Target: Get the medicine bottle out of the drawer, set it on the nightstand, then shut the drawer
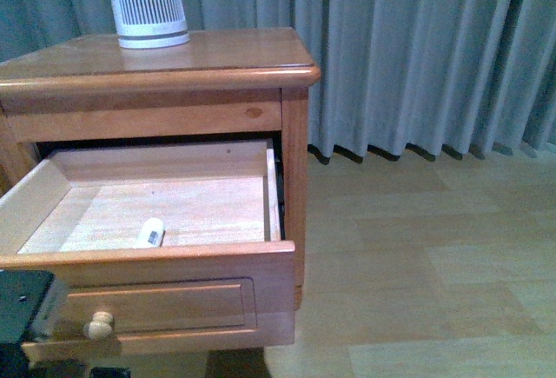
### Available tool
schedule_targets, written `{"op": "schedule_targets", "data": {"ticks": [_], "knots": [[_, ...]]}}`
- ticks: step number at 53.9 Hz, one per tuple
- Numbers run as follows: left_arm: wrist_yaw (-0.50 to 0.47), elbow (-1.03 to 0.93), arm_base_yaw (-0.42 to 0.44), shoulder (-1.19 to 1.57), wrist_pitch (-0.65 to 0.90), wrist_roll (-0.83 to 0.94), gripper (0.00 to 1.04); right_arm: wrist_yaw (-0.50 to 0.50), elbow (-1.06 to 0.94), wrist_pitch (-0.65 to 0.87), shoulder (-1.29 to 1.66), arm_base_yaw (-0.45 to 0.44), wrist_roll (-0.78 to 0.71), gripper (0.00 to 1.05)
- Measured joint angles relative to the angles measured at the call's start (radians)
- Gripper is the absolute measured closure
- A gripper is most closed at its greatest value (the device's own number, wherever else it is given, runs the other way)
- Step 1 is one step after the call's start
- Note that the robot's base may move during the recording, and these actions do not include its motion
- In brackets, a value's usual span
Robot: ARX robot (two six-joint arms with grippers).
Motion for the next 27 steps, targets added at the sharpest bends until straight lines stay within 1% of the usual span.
{"op": "schedule_targets", "data": {"ticks": [2,4,7,19,21,22,23,25,27], "knots": [[0.022,-0.013,0.022,-0.054,-0.046,0.000,0.07,0.000,0.000,0.000,0.000,0.000,0.000,0.07],[0.038,-0.020,0.040,-0.103,-0.090,0.002,0.05,0.000,0.000,0.000,0.000,0.000,0.000,0.07],[0.064,-0.028,0.068,-0.203,-0.176,0.005,0.07,0.000,0.000,0.000,0.000,0.000,0.000,0.07],[0.233,0.010,0.175,-0.742,-0.557,-0.010,0.07,0.000,0.000,0.000,0.000,0.000,0.000,0.07],[0.148,-0.019,0.185,-0.856,-0.455,0.011,0.15,0.000,0.000,0.000,0.000,0.000,0.000,0.07],[0.098,-0.044,0.191,-0.922,-0.378,0.023,0.20,0.000,0.000,0.000,0.000,0.000,0.000,0.07],[0.074,-0.060,0.193,-0.963,-0.336,0.030,0.24,0.000,0.000,0.000,0.000,0.000,0.000,0.07],[0.054,-0.086,0.200,-1.029,-0.284,0.037,0.31,0.000,0.000,0.000,0.000,0.000,0.000,0.07],[0.050,-0.101,0.200,-1.066,-0.270,0.041,0.36,0.000,0.000,0.000,0.000,0.000,0.000,0.07]]}}
